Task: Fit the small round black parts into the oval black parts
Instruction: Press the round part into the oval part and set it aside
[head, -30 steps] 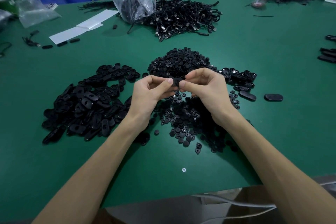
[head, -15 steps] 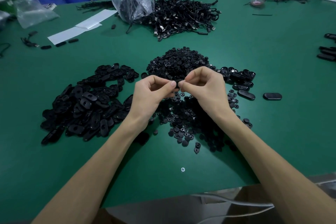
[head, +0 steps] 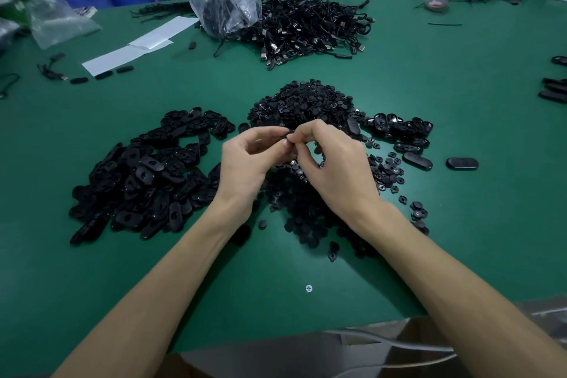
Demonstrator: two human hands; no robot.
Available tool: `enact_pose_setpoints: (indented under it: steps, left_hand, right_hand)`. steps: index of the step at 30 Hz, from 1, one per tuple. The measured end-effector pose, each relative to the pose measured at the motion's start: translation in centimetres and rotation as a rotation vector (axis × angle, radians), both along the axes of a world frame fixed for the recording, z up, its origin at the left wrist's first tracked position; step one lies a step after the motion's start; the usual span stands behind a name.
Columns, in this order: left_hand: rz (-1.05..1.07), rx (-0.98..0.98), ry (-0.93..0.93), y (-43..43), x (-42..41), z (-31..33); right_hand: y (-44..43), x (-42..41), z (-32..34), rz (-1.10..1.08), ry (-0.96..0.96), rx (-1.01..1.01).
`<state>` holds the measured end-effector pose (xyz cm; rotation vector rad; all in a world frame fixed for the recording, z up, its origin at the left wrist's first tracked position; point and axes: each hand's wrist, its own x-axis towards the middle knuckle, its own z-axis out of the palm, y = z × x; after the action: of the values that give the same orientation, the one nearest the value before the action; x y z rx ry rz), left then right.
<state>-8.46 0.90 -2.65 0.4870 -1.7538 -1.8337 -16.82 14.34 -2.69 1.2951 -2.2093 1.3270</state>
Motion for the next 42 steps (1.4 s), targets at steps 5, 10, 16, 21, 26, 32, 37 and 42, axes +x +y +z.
enact_pose_setpoints:
  steps: [5, 10, 16, 21, 26, 32, 37, 42]
  left_hand:
    - [0.034, 0.080, 0.006, -0.6, -0.1, 0.1]
    - [-0.074, 0.044, 0.012, -0.5, 0.0, 0.3]
    - [-0.068, -0.146, -0.009, -0.5, 0.1, 0.2]
    - [-0.057, -0.201, -0.037, -0.4, 0.0, 0.2]
    - [0.030, -0.289, -0.112, 0.0, -0.3, 0.0]
    - [0.057, -0.311, -0.107, 0.3, -0.3, 0.1]
    - [-0.024, -0.232, -0.056, -0.2, 0.0, 0.3]
    - [-0.068, -0.197, -0.010, -0.6, 0.1, 0.4]
  right_hand:
    - [0.1, -0.2, 0.2, -0.005, -0.051, 0.001]
    - [0.2, -0.9, 0.8, 0.023, -0.243, -0.037]
    - [0.3, -1.3, 0.8, 0.043, -0.401, -0.026]
    - [0.3, -1.2, 0.7, 0.044, -0.434, -0.035]
    - [0.2, -0.9, 0.5, 0.053, -0.412, -0.019]
    - [0.3, -0.9, 0.4, 0.071, -0.375, -0.041]
    - [0.4, -1.2, 0.4, 0.058, -0.389, -0.071]
    - [0.5, -1.4, 0.5, 0.060, -0.409, -0.082]
